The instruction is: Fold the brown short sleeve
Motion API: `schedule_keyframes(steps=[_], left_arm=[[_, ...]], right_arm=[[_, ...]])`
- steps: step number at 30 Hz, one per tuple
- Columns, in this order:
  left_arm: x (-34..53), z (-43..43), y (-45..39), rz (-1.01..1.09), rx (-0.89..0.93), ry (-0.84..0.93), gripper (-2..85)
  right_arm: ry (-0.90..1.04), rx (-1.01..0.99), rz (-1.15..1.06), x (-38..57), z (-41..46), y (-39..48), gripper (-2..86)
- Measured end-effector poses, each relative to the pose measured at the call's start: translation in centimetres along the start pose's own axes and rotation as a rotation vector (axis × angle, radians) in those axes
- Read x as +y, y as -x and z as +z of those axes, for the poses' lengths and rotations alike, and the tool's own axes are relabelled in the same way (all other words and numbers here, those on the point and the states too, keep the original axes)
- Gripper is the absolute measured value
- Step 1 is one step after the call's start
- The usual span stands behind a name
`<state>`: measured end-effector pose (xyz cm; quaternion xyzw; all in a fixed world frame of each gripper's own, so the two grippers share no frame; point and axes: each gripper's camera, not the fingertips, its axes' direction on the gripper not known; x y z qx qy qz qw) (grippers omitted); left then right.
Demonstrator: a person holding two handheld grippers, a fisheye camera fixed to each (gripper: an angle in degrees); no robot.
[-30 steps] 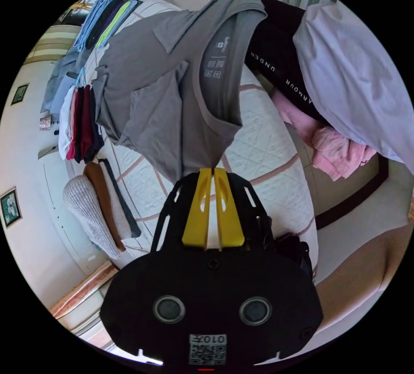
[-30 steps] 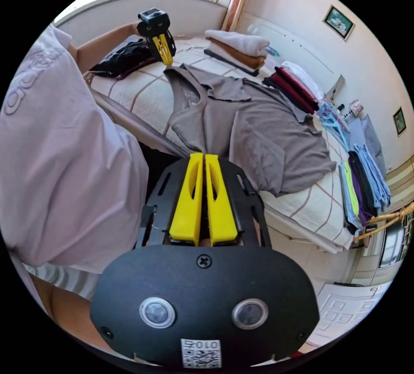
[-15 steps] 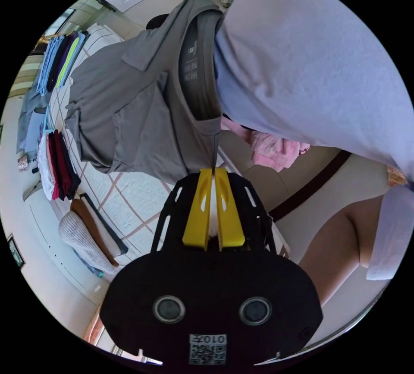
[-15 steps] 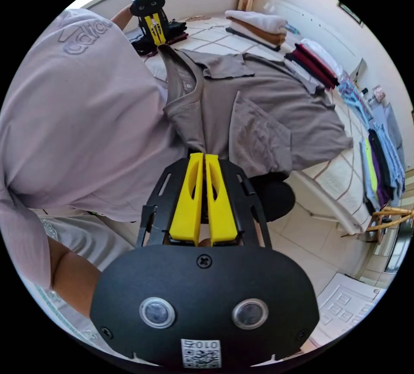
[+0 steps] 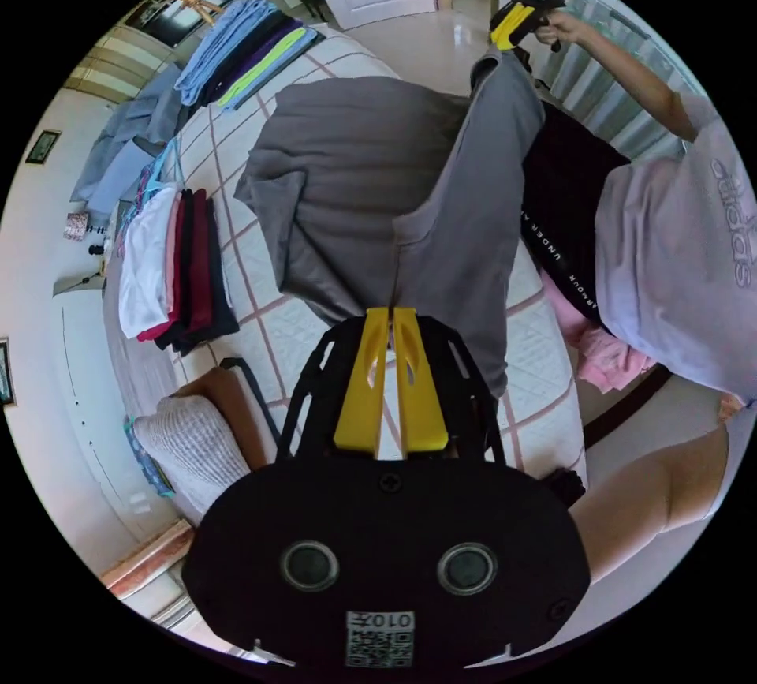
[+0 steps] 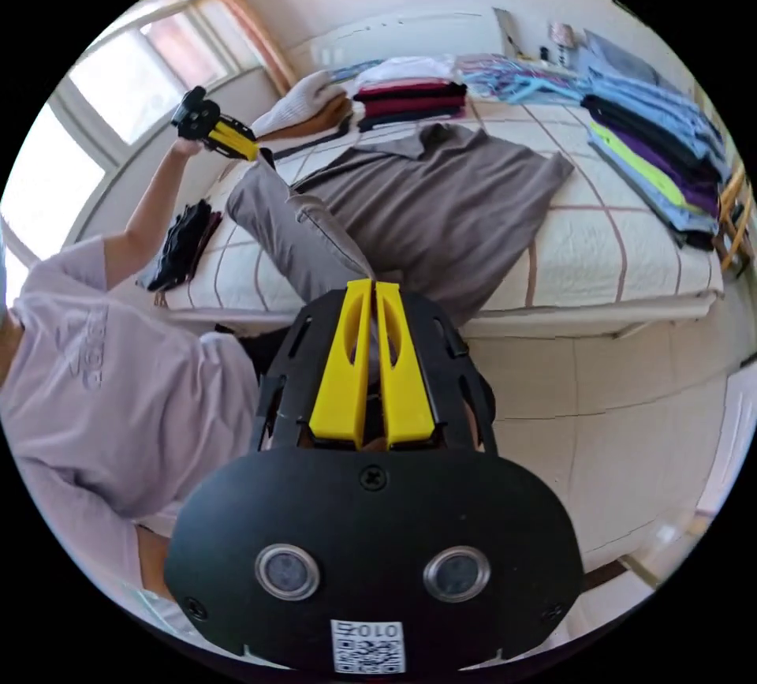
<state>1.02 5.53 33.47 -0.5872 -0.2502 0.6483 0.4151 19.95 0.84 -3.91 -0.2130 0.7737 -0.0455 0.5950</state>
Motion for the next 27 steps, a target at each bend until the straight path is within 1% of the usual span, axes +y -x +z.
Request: schedule_keyframes(steps=[3,6,9,11,12,14,15,16,17,18,19,23,25,27], left_arm=[[-2.1,5.4,3.2,-0.011,0.058,0.096,-0.1],[-2.5,8.5,4.4,-0.044,0.061,0.11,0.0],[-1.4,9.7,4.7,-0.137,0.029,0.056,0.5],[0.0,10.2,4.2,-0.199,0.012,0.033,1.1],[1.2,10.4,3.5,-0.246,-0.025,0.03,1.8],[3.9,9.6,2.1,-0.326,-0.098,-0.02,3.2],[6.3,8.4,1.0,-0.402,-0.124,-0.087,4.2],[9.2,6.9,-0.3,-0.499,-0.136,-0.155,5.2],[10.8,6.3,-1.0,-0.553,-0.139,-0.187,5.7],[13.9,5.2,-2.9,-0.658,-0.136,-0.237,6.4],[16.7,4.7,-5.3,-0.719,-0.119,-0.276,6.9],[22.4,5.5,-13.2,-0.797,-0.102,-0.333,7.1],[24.0,7.3,-17.0,-0.801,-0.109,-0.308,6.6],[24.6,8.8,-18.7,-0.811,-0.116,-0.265,6.3]], right_arm=[[0.097,0.001,0.081,-2.3,4.5,-4.0,1.4],[0.165,0.036,0.103,-3.4,8.0,-5.7,1.5],[0.129,0.061,0.106,-3.5,9.4,-6.3,1.8],[0.039,0.101,0.126,-2.7,9.5,-6.3,2.4],[0.015,0.127,0.132,-2.3,9.4,-6.2,2.6],[-0.077,0.207,0.167,-0.4,7.9,-5.5,4.0],[-0.103,0.215,0.181,0.3,7.3,-5.2,4.4],[-0.143,0.224,0.204,1.7,6.0,-4.5,5.4],[-0.157,0.235,0.207,3.3,5.1,-3.4,5.9],[-0.158,0.241,0.201,4.2,4.7,-2.7,6.1],[-0.158,0.251,0.185,6.0,4.4,-1.0,6.4],[-0.175,0.255,0.145,12.2,6.9,5.5,6.8],[-0.158,0.283,0.115,14.0,9.1,8.1,7.0],[-0.164,0.32,0.098,15.1,11.0,10.4,7.3]])
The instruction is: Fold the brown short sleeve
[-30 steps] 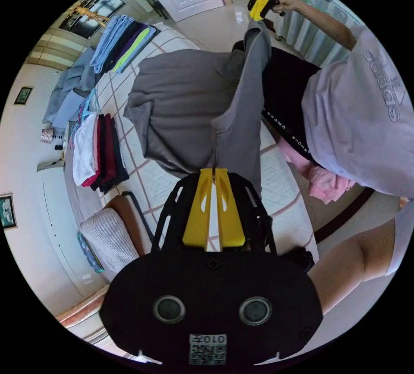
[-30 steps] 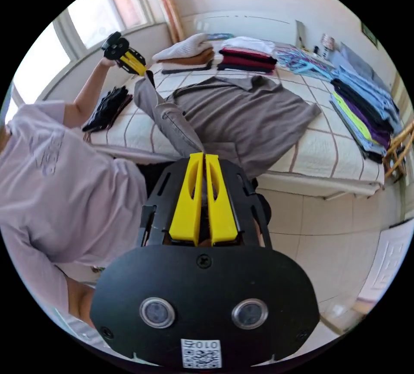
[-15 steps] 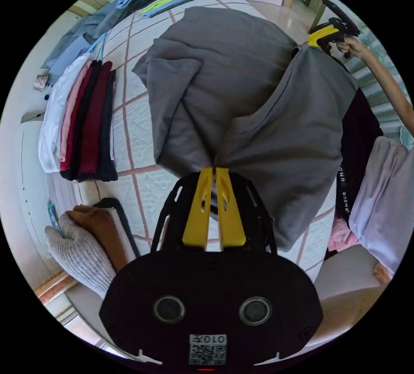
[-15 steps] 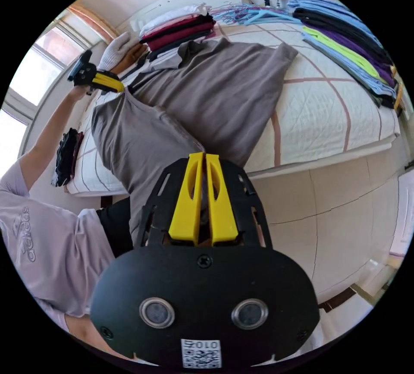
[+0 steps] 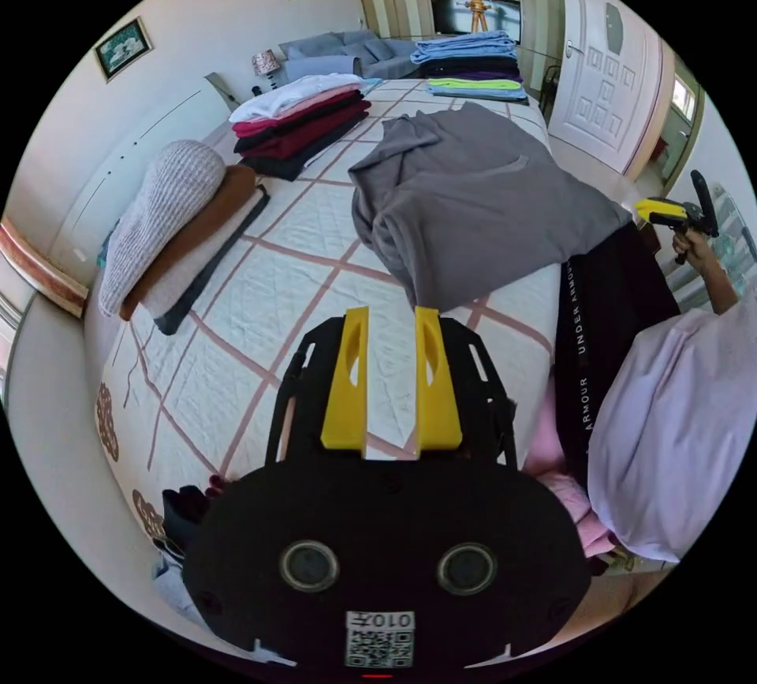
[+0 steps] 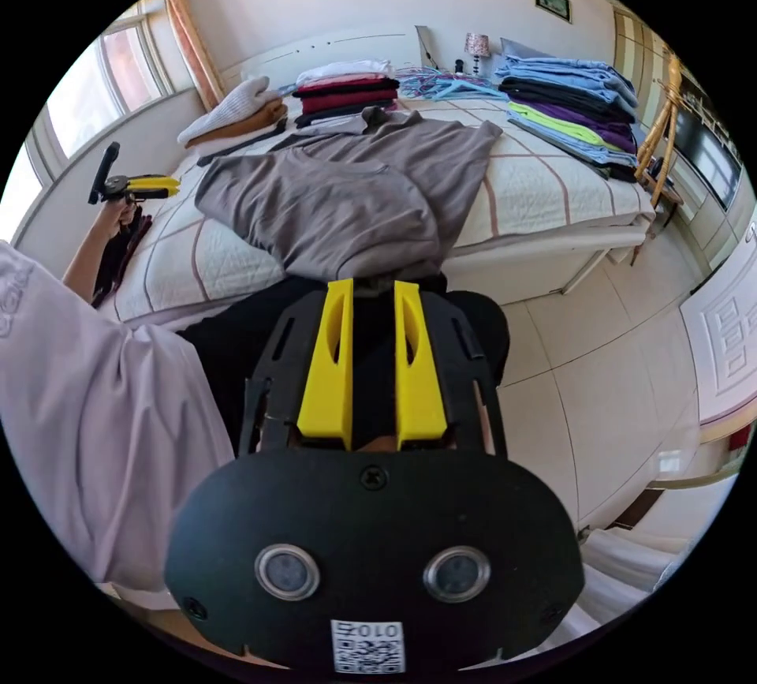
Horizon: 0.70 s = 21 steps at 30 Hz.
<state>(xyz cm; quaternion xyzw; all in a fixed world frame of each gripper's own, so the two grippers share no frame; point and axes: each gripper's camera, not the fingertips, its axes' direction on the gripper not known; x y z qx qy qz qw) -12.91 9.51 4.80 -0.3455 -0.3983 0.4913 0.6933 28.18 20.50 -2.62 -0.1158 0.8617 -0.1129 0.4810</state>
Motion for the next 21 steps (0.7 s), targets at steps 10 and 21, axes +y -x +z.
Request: schedule_keyframes(steps=[10,21], left_arm=[[0.0,3.2,-2.2,0.013,0.077,0.007,1.9],[-0.5,4.3,-3.0,0.046,-0.001,0.056,0.2]], right_arm=[[0.065,0.271,-0.004,-1.3,5.6,6.5,4.5],[0.021,0.044,0.069,1.0,2.4,0.7,1.3]])
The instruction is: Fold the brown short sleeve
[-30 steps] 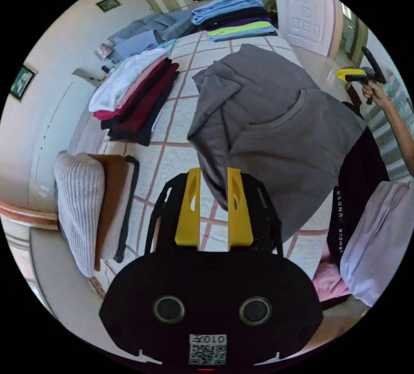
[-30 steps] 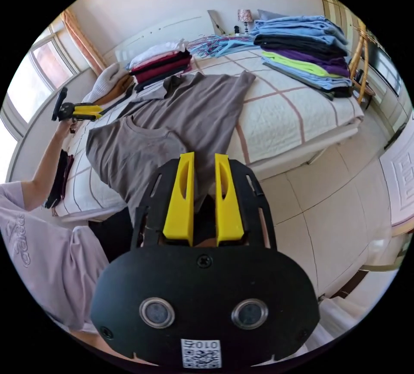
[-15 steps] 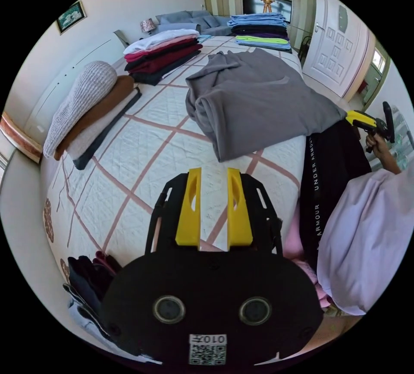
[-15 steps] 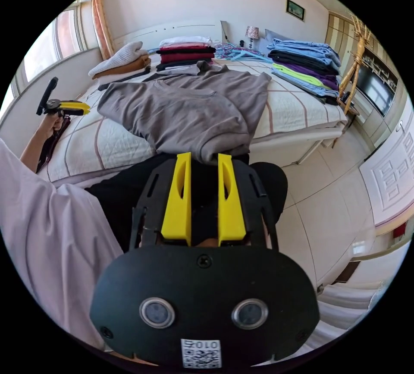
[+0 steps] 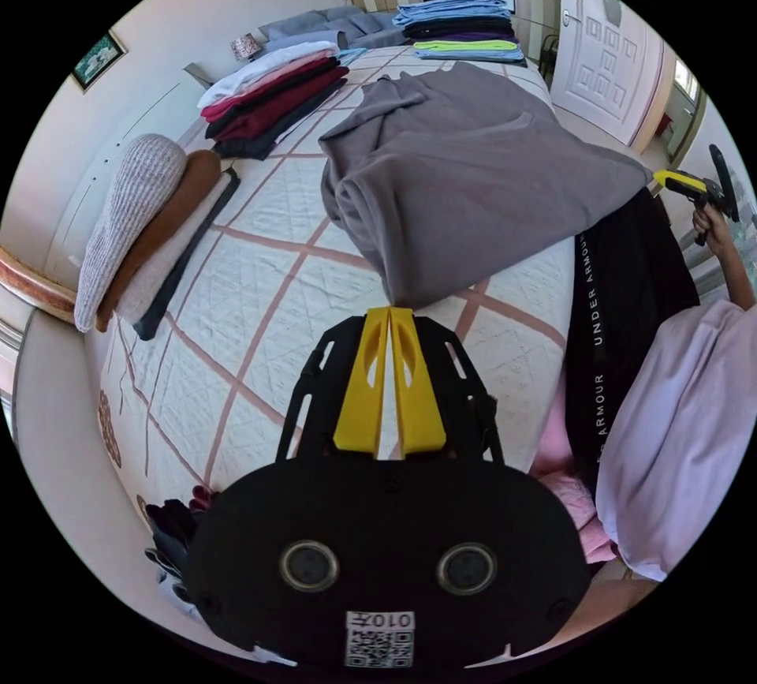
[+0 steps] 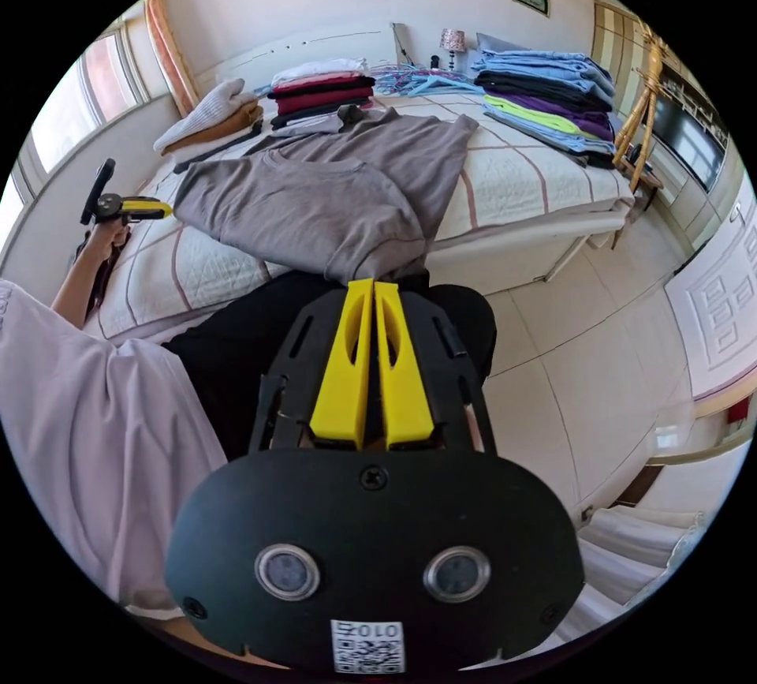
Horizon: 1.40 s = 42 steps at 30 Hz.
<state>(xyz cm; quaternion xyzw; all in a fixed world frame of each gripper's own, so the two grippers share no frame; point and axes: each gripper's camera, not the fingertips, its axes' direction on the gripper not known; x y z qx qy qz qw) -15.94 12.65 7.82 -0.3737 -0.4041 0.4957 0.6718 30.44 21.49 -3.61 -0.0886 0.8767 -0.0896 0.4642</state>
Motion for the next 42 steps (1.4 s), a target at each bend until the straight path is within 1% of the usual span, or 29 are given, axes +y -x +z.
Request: schedule_keyframes(steps=[3,5,8,10,14,18,24,27,33,38,42], left_arm=[[0.3,-0.6,0.3,0.0,0.005,-0.037,1.0],[0.2,-0.6,0.1,0.045,0.021,-0.044,1.9],[-0.8,0.5,-0.6,0.139,0.009,-0.009,3.4],[-1.4,1.4,-0.6,0.18,0.047,-0.017,4.0],[-2.2,2.1,-0.4,0.197,0.096,-0.027,4.6],[-2.3,2.1,-0.9,0.237,0.101,-0.043,5.1],[-2.7,2.5,0.0,0.233,0.192,-0.035,5.8],[-2.9,2.5,0.4,0.211,0.207,-0.064,5.9],[-4.4,3.5,-0.8,0.249,0.172,-0.035,5.3],[-4.9,3.7,-0.9,0.252,0.16,-0.054,4.6],[-5.1,3.8,-0.7,0.247,0.177,-0.072,2.8]], right_arm=[[-0.007,0.021,0.007,0.5,0.7,0.6,1.3],[-0.001,0.017,0.019,0.9,1.4,0.9,1.5],[-0.019,0.011,0.033,1.5,1.7,1.0,2.2],[-0.039,0.011,0.038,1.8,1.5,1.1,3.1],[-0.038,-0.021,0.033,2.3,1.6,1.0,6.4],[-0.013,-0.019,0.035,2.8,2.4,1.3,7.3],[-0.005,-0.013,0.04,2.6,3.6,1.9,7.2],[-0.015,0.018,0.044,2.4,3.5,2.3,6.6],[-0.052,0.056,0.056,3.0,2.9,3.7,5.2],[-0.08,0.106,0.036,3.1,2.3,5.6,4.4],[-0.046,0.086,0.028,2.6,3.6,5.8,4.8]])
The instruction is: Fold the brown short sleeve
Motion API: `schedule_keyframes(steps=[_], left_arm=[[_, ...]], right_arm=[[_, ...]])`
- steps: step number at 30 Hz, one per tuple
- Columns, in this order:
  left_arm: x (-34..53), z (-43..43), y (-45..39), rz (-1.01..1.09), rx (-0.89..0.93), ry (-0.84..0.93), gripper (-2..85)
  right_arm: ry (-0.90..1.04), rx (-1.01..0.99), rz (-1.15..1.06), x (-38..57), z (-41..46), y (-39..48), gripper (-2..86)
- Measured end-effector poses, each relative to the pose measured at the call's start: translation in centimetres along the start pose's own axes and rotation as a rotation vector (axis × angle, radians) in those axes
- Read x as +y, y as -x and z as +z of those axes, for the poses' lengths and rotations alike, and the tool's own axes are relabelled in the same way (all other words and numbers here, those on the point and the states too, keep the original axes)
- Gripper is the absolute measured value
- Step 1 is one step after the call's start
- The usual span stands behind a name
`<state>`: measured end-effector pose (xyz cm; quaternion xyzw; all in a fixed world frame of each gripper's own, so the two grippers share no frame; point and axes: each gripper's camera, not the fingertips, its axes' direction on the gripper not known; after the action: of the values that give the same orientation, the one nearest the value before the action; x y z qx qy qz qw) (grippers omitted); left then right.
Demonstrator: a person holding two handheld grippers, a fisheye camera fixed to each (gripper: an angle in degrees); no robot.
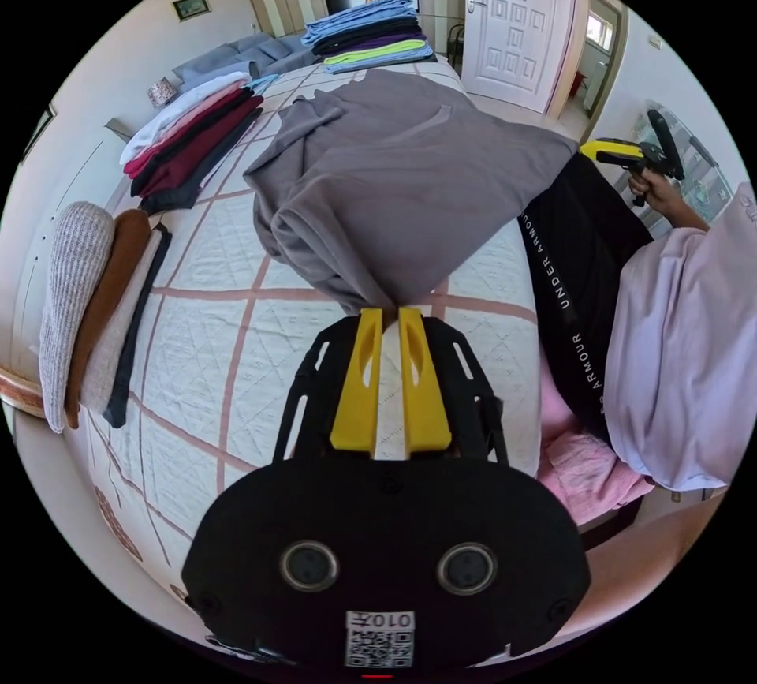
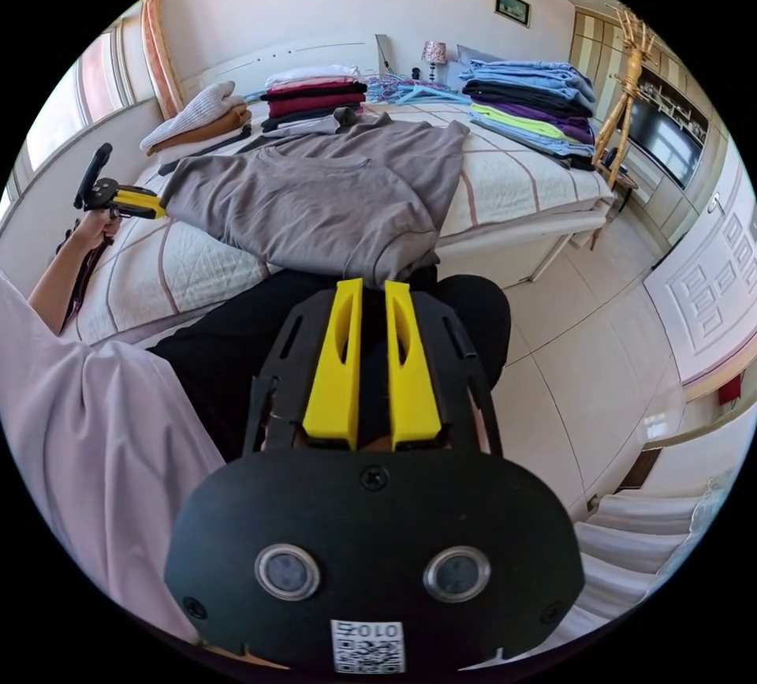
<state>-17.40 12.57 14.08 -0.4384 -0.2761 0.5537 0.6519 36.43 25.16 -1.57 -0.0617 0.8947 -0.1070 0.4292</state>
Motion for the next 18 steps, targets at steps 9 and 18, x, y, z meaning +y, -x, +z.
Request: schedule_keyframes(steps=[9,18], left_arm=[[-0.1,0.5,0.7,-0.026,0.009,-0.008,0.8],[1.6,-1.5,3.2,-0.094,0.06,-0.119,0.1]], right_arm=[[0.036,0.026,-0.006,-1.2,1.4,0.4,2.9],[0.003,-0.023,-0.093,-1.4,-4.2,-1.8,2.0]])
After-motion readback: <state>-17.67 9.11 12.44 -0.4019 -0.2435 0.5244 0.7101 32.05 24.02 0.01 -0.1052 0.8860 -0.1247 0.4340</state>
